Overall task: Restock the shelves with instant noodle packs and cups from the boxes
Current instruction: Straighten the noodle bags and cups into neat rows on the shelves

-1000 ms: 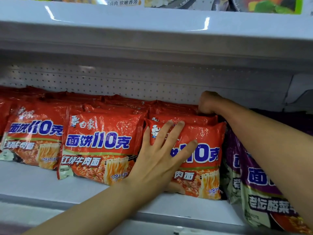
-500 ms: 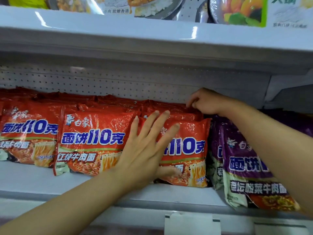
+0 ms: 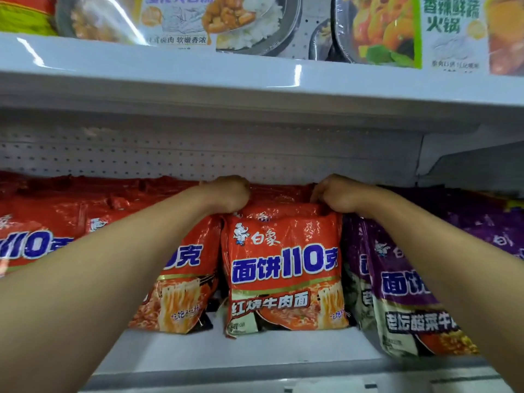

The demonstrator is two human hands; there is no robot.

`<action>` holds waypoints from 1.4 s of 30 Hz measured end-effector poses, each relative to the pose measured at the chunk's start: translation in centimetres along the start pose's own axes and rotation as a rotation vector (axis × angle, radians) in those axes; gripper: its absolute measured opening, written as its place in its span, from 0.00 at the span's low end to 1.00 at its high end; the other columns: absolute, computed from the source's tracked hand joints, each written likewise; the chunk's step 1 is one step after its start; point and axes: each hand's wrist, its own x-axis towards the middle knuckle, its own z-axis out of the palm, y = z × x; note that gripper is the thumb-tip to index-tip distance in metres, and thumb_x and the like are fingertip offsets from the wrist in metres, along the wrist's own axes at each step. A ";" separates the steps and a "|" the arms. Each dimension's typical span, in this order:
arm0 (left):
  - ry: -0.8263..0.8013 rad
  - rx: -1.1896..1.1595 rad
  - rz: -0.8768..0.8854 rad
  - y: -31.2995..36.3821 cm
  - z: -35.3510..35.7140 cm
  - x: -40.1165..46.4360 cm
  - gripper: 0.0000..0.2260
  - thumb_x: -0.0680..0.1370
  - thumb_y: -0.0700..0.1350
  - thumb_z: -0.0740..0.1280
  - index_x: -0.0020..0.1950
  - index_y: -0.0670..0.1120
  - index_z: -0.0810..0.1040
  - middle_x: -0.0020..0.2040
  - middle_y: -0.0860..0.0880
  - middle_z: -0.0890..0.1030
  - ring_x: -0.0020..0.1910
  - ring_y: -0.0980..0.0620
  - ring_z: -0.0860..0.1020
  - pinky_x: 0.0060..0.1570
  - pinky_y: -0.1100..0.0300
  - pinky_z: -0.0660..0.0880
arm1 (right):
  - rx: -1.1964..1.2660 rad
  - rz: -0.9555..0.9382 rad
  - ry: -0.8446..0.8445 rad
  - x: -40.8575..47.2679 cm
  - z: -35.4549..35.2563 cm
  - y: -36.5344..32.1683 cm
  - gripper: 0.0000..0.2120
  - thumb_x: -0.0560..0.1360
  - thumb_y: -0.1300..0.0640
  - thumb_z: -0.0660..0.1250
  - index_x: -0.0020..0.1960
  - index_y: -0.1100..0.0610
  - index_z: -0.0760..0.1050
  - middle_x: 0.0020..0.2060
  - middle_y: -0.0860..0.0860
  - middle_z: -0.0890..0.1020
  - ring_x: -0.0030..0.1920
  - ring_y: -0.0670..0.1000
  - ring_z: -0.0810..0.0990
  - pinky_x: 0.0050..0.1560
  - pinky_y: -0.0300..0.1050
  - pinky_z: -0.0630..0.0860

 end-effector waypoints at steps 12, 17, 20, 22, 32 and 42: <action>-0.009 0.145 -0.077 -0.9 0.4 1.2 0.17 0.83 0.50 0.53 0.63 0.46 0.76 0.64 0.47 0.76 0.66 0.46 0.70 0.72 0.36 0.46 | -0.047 0.028 0.053 1.0 0.3 0.8 0.11 0.79 0.64 0.58 0.44 0.63 0.78 0.45 0.59 0.81 0.43 0.54 0.78 0.45 0.45 0.76; -0.025 0.072 -0.104 -0.5 -0.2 0.6 0.18 0.82 0.52 0.53 0.64 0.43 0.74 0.64 0.43 0.76 0.64 0.43 0.72 0.71 0.40 0.57 | -0.071 -0.012 0.048 0.0 0.0 0.3 0.14 0.81 0.61 0.55 0.56 0.64 0.78 0.54 0.59 0.81 0.51 0.55 0.79 0.53 0.47 0.75; 0.162 0.092 -0.052 -0.2 -0.9 -1.3 0.18 0.82 0.55 0.54 0.67 0.47 0.71 0.67 0.45 0.72 0.67 0.44 0.68 0.73 0.41 0.51 | -0.049 -0.075 0.072 -1.2 -0.9 0.2 0.14 0.82 0.57 0.57 0.62 0.59 0.76 0.60 0.53 0.78 0.59 0.52 0.75 0.57 0.42 0.70; 0.216 0.078 0.005 -0.2 -1.1 -2.9 0.15 0.81 0.54 0.56 0.65 0.50 0.71 0.65 0.48 0.73 0.67 0.46 0.69 0.72 0.42 0.49 | -0.052 -0.093 0.030 -1.8 -1.1 0.3 0.11 0.81 0.57 0.59 0.59 0.56 0.77 0.59 0.51 0.78 0.59 0.50 0.75 0.56 0.41 0.69; 0.020 0.210 -0.016 -0.1 -1.3 -3.6 0.09 0.79 0.46 0.64 0.57 0.47 0.78 0.58 0.49 0.78 0.61 0.47 0.72 0.70 0.43 0.58 | -0.008 -0.044 -0.042 -2.8 -1.0 -0.2 0.04 0.76 0.60 0.68 0.50 0.54 0.80 0.51 0.49 0.79 0.54 0.48 0.75 0.53 0.41 0.68; 0.379 0.158 -0.031 -0.3 -0.7 -5.2 0.10 0.79 0.43 0.59 0.57 0.46 0.77 0.58 0.44 0.77 0.60 0.43 0.73 0.65 0.46 0.63 | -0.084 -0.068 0.230 -4.0 0.2 -0.5 0.10 0.75 0.60 0.69 0.56 0.59 0.78 0.56 0.53 0.79 0.51 0.49 0.75 0.47 0.39 0.69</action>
